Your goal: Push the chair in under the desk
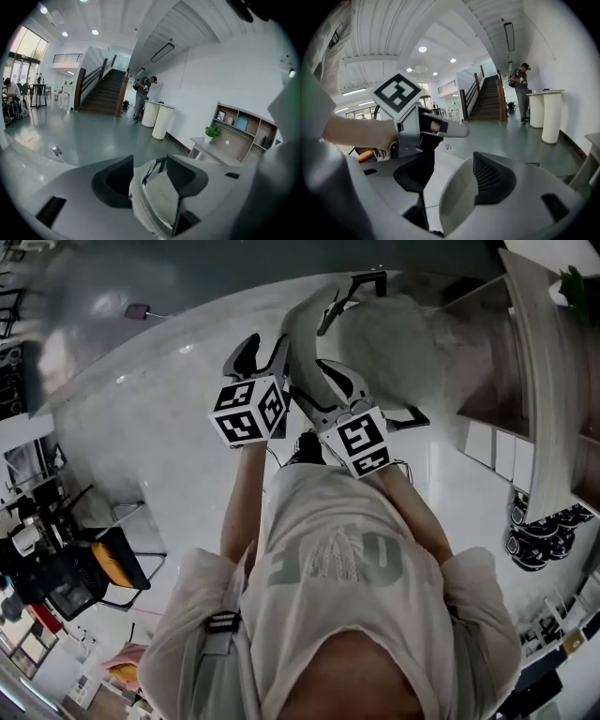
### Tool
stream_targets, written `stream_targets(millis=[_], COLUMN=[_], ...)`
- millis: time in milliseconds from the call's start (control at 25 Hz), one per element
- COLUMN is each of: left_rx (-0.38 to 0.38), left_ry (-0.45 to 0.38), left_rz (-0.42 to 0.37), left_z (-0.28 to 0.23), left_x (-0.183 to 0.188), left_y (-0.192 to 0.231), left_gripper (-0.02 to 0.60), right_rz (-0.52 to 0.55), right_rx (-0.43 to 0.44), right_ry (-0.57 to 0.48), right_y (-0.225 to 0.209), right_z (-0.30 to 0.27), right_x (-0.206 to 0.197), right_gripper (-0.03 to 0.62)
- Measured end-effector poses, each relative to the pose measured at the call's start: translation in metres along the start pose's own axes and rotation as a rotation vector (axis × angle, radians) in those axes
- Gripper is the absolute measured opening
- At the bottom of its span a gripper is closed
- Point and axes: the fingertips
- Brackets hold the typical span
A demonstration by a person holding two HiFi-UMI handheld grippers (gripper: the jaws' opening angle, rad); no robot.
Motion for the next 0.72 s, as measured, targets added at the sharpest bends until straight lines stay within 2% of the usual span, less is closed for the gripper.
stream_targets(millis=[280,440,600,720], left_rx=[-0.083,-0.127,-0.152,-0.173], left_ry=[0.171,0.211,0.282,0.330], left_rz=[0.109,0.180,0.181,0.188], left_z=[-0.038,-0.048,-0.057,-0.062], left_x=[-0.062,-0.082,-0.104,-0.114], left_y=[0.015,0.017,0.011,0.010], left_gripper=[0.216,0.230,0.238,0.235], right_rz=[-0.048,-0.023,-0.010,-0.026], right_rx=[-0.027,-0.062,-0.100,-0.098], right_ry=[0.223,0.265,0.308,0.321], right_y=[0.007,0.000,-0.007,-0.009], right_z=[-0.038,-0.058,-0.070,-0.076], right_x=[-0.089,-0.112,-0.128,-0.135], right_gripper=[0.249,0.249,0.247,0.247])
Point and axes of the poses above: the fingertips, and each gripper's own axes: z backward along the fingers, y to its left, x out of its top, and after that the axes turned 5 degrees about -z, right-handed
